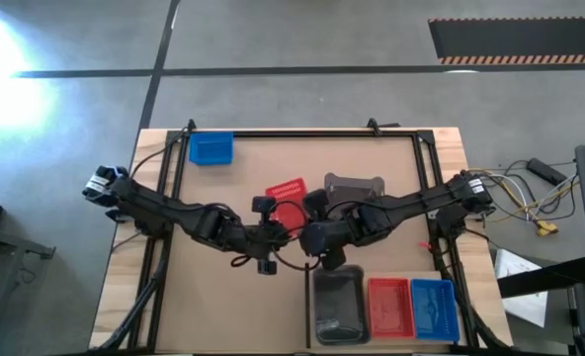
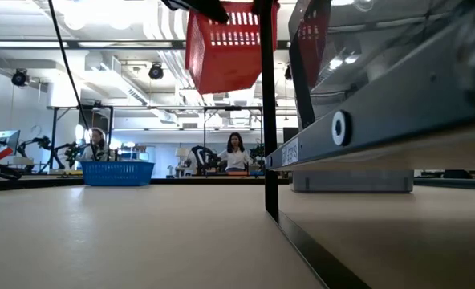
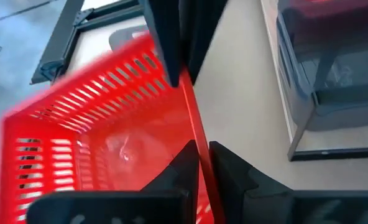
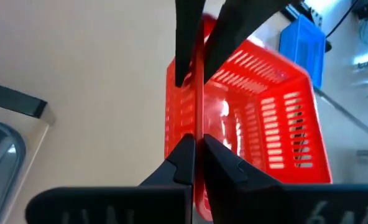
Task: Stack baskets on shelf by color
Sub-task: Stack the red bin on top of the red bin on the shelf
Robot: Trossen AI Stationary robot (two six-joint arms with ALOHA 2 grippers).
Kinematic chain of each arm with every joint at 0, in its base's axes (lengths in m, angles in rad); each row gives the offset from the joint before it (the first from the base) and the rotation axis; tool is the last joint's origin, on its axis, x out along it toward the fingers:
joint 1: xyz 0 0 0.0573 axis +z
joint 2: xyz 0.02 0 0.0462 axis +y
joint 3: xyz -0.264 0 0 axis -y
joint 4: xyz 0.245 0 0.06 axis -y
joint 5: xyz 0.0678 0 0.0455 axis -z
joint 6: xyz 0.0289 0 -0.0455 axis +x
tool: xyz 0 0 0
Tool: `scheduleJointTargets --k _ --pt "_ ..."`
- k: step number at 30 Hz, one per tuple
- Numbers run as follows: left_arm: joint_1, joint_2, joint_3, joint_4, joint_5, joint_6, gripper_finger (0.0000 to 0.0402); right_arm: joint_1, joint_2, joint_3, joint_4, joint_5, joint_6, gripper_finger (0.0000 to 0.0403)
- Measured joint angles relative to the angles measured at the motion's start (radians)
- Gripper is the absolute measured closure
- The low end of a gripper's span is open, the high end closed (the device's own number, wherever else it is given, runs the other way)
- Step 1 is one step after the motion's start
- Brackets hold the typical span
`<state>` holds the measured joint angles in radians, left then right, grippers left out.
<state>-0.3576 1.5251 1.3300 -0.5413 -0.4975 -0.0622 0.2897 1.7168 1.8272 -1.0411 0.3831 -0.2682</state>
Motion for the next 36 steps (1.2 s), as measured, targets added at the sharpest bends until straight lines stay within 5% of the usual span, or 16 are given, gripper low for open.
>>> scheduleJointTargets --k 4,13,19,24,28,36 --pt "0.000 -0.002 0.000 0.018 -0.001 0.037 0.0363 0.000 0.000 -0.015 -0.011 0.005 0.022 0.0393" --pt "-0.004 -0.074 0.023 0.015 0.008 0.055 0.0229 0.011 -0.006 -0.112 -0.015 0.105 0.098 0.0394" --pt "-0.025 -0.181 -0.008 0.013 -0.028 -0.071 0.0203 0.106 -0.063 -0.129 -0.091 0.237 0.187 0.0394" --pt "-0.078 -0.218 -0.069 0.017 -0.119 -0.125 0.0203 0.279 -0.125 -0.130 -0.232 0.372 0.398 0.0394" --pt "-0.118 -0.213 -0.156 0.063 -0.142 -0.178 0.0202 0.458 -0.137 -0.115 -0.354 0.379 0.616 0.0394" --pt "-0.170 -0.166 -0.416 0.494 -0.145 -0.222 0.0202 0.780 -0.087 -0.048 -0.527 0.324 1.102 0.0394"
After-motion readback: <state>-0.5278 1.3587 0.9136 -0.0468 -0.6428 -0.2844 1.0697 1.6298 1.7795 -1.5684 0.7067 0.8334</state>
